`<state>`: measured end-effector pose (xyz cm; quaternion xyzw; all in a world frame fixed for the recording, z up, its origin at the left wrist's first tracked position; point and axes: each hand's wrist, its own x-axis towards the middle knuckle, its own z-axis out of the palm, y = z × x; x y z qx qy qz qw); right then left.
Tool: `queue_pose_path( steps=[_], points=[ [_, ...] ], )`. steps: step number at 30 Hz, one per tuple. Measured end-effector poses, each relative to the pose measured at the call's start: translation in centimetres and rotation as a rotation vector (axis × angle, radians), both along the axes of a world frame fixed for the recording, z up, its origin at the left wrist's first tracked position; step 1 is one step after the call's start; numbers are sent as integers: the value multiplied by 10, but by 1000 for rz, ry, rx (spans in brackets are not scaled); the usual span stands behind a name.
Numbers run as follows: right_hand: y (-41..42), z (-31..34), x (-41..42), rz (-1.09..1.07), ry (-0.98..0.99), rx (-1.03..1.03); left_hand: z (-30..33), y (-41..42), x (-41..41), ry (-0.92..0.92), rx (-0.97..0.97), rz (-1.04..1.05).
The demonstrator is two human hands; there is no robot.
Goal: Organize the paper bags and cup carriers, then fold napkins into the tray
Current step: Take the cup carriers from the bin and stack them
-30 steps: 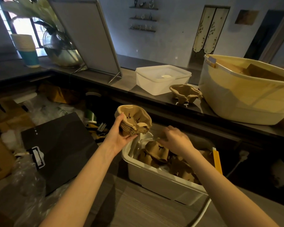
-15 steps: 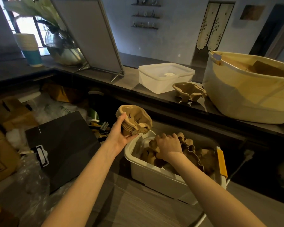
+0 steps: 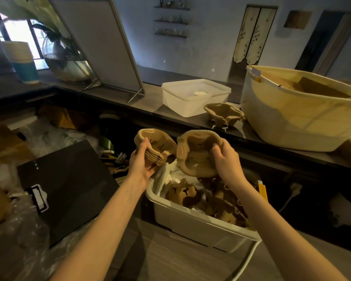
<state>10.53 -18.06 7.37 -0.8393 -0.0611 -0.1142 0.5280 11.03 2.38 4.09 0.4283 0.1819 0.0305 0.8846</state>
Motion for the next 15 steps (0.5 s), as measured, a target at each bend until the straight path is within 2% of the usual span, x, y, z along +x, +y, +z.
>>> queue_pose_path(
  steps=[3, 5, 11, 15],
  points=[
    [0, 7, 6, 1, -19, 102, 2, -3, -2, 22, 29, -113],
    [0, 12, 10, 6, -47, 97, 6, -4, -5, 38, 44, -218],
    [7, 29, 18, 118, -152, -136, 11, -3, -13, 109, 98, -563],
    [19, 31, 23, 215, -187, -301, 17, -10, -20, 94, 138, -662]
  ],
)
